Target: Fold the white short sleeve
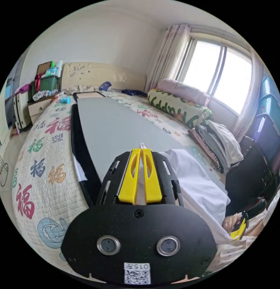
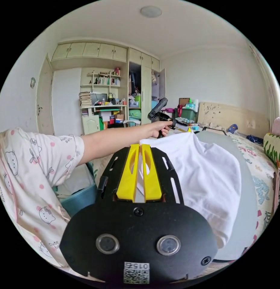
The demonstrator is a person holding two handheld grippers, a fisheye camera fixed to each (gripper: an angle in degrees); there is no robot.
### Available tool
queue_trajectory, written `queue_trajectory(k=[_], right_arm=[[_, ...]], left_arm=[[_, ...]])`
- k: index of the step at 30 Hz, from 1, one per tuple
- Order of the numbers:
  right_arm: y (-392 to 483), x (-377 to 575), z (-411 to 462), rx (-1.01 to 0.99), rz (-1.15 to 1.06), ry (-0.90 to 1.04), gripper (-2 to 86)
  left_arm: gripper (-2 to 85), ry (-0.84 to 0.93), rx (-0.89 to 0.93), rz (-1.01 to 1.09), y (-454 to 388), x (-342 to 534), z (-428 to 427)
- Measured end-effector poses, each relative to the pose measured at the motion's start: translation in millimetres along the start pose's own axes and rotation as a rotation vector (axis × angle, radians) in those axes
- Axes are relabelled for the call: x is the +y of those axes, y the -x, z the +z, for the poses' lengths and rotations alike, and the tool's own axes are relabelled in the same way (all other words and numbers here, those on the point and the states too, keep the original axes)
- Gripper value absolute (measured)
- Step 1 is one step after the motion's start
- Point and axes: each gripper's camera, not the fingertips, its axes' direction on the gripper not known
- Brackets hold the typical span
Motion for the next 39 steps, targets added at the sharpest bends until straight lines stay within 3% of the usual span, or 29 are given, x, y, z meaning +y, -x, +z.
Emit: queue_trajectory(k=[6,8,11,16,21,25,27,32,35,39], right_arm=[[35,-24,23,-0.037,-0.053,0.093,0.4],[48,-38,27,-0.045,-0.072,0.108,0.4],[59,-58,32,-0.091,-0.071,0.123,0.5],[73,-93,45,-0.104,-0.065,0.157,0.8],[76,-132,63,-0.126,-0.020,0.228,2.6],[76,-186,17,-0.219,-0.108,0.211,8.2],[57,-218,-26,-0.166,-0.142,0.157,7.8],[-79,-311,-92,0.279,-0.103,0.087,1.5],[-215,-348,-62,0.192,0.158,0.264,5.7],[-340,-358,-15,0.069,0.436,0.338,9.7]], left_arm=[[1.8,-0.116,0.068,-0.130,64,83,8],[7.6,-0.055,0.136,-0.122,55,97,29],[9.3,0.030,0.174,-0.040,15,102,52],[2.5,0.058,-0.008,0.068,-51,111,61],[1.0,0.095,-0.163,0.162,-113,119,65],[0.7,0.121,-0.251,0.213,-160,124,64],[0.7,0.116,-0.260,0.220,-174,124,58],[0.8,0.090,-0.215,0.180,-189,122,31],[0.9,0.077,-0.197,0.153,-195,119,16],[1.0,0.059,-0.189,0.136,-206,113,-5]])
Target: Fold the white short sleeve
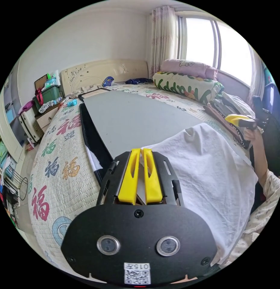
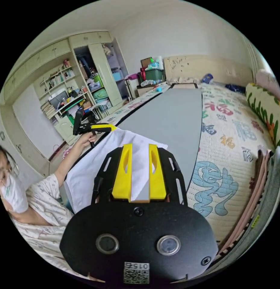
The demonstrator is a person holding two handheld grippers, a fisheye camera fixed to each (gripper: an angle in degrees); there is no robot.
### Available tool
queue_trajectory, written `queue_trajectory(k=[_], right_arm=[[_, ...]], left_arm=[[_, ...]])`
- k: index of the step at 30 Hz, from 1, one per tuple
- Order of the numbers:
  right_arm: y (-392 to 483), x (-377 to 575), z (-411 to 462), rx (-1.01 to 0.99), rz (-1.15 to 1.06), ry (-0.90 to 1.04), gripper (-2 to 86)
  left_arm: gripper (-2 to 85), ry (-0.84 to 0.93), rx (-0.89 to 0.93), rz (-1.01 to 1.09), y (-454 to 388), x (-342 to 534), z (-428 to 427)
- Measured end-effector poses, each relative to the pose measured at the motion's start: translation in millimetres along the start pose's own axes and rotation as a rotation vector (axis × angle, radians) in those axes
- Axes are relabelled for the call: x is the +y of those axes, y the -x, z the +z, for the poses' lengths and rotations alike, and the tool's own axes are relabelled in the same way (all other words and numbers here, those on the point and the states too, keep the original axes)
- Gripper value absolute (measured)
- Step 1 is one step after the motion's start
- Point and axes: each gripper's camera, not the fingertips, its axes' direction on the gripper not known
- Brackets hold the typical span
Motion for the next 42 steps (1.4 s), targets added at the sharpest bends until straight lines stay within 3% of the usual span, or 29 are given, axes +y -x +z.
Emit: queue_trajectory(k=[5,8,14,20,24,30,33,35,38,42], right_arm=[[-41,-63,50,-0.084,0.096,0.135,13.4],[-32,-82,69,-0.042,0.028,0.204,8.4],[-17,-83,56,0.083,-0.027,0.127,1.5],[-3,-76,85,0.194,-0.068,0.207,2.4],[0,-50,76,0.233,-0.097,0.131,5.4],[2,16,7,0.044,-0.121,-0.109,7.2],[35,82,-28,-0.093,-0.230,-0.147,6.9],[72,154,-42,-0.058,-0.332,-0.157,7.2],[115,255,-44,0.064,-0.437,-0.215,7.5],[142,353,-26,0.210,-0.473,-0.298,8.1]], left_arm=[[0.9,-0.002,0.026,-0.022,-3,-16,-33],[0.7,0.010,0.027,-0.020,-8,-28,-52],[0.5,0.019,-0.058,-0.020,-18,-52,-102],[0.7,0.096,-0.141,0.036,-36,-82,-132],[1.0,0.040,-0.120,0.021,-23,-86,-180],[0.7,-0.170,0.018,-0.081,19,-81,-314],[0.2,-0.279,0.198,-0.074,9,-79,-399],[-0.3,-0.355,0.396,-0.047,-10,-47,-464],[-0.7,-0.462,0.551,-0.045,-38,39,-541],[-0.6,-0.570,0.418,-0.204,-69,161,-604]])
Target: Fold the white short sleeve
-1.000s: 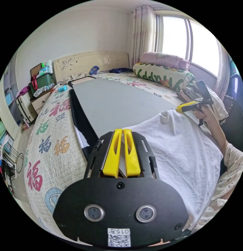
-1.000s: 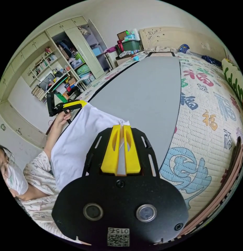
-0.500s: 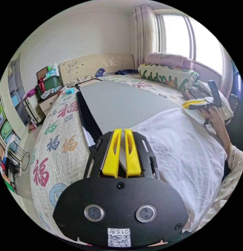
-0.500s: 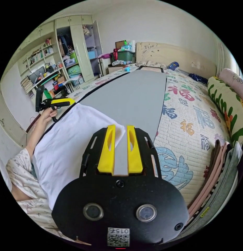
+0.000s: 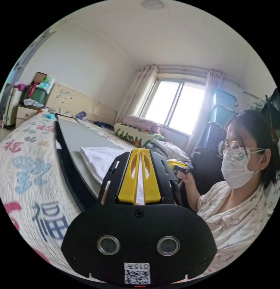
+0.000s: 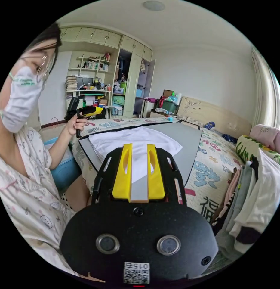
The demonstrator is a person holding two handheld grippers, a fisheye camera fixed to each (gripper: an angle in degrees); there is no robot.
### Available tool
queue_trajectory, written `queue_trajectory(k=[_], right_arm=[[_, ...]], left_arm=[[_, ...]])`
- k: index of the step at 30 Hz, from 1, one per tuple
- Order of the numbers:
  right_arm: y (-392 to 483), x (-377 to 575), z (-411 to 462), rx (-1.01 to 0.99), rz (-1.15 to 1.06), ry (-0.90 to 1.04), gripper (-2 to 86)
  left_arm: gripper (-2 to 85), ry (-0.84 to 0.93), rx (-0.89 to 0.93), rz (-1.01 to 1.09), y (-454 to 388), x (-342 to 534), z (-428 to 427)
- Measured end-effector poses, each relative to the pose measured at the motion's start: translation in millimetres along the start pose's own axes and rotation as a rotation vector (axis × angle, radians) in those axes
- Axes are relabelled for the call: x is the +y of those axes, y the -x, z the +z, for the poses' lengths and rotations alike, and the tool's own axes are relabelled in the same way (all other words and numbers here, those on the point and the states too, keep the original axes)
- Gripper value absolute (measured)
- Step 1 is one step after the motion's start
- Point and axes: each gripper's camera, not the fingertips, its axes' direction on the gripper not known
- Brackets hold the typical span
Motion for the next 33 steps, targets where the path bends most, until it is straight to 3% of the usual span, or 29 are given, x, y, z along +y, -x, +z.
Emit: queue_trajectory(k=[2,7,13,17,25,30,33], right_arm=[[24,41,2,0.038,0.023,-0.041,8.2],[32,102,25,-0.013,0.107,-0.049,9.4],[49,150,53,0.053,0.080,0.030,10.7],[61,179,63,0.125,0.035,0.065,6.7],[60,224,67,0.145,-0.012,0.109,-0.3],[50,235,59,0.102,-0.011,0.116,1.4],[36,239,41,0.034,0.056,0.064,6.8]], left_arm=[[-0.2,0.007,-0.178,-0.041,-23,34,-47],[6.1,0.080,-0.341,-0.069,-53,46,-92],[7.1,0.171,-0.383,-0.084,-61,16,-106],[0.9,0.204,-0.471,-0.049,-73,-14,-125],[-0.6,0.193,-0.540,0.014,-97,-53,-184],[-0.1,0.223,-0.539,0.026,-99,-70,-198],[2.2,0.213,-0.555,0.004,-101,-81,-212]])
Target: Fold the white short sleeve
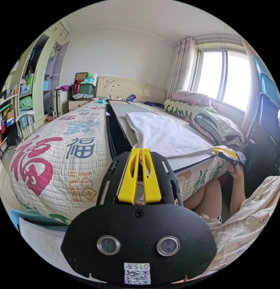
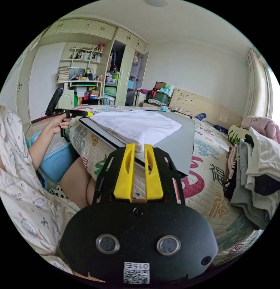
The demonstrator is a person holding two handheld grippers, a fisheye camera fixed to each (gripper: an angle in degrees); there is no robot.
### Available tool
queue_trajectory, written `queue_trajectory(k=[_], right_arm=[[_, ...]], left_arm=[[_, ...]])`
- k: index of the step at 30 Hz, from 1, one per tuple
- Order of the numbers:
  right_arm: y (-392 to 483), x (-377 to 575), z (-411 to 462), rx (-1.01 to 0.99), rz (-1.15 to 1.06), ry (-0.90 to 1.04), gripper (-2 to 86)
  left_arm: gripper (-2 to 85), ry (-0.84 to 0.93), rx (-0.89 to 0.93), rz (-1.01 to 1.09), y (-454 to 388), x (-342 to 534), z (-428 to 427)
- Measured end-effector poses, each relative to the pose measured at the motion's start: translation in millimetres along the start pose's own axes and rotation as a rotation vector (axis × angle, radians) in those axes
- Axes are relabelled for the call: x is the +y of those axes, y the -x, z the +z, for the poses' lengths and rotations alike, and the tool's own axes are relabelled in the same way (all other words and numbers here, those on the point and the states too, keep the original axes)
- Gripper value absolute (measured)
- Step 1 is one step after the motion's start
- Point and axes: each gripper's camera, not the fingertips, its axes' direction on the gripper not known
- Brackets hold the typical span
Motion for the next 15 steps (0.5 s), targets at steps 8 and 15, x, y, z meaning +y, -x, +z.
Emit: queue_trajectory(k=[8,15], right_arm=[[-13,-3,9,-0.016,0.088,0.019,13.2],[-1,-16,12,0.007,0.079,0.045,10.6]], left_arm=[[12.5,0.023,0.042,0.029,4,-20,23],[13.2,0.084,-0.019,0.104,-1,-41,62]])
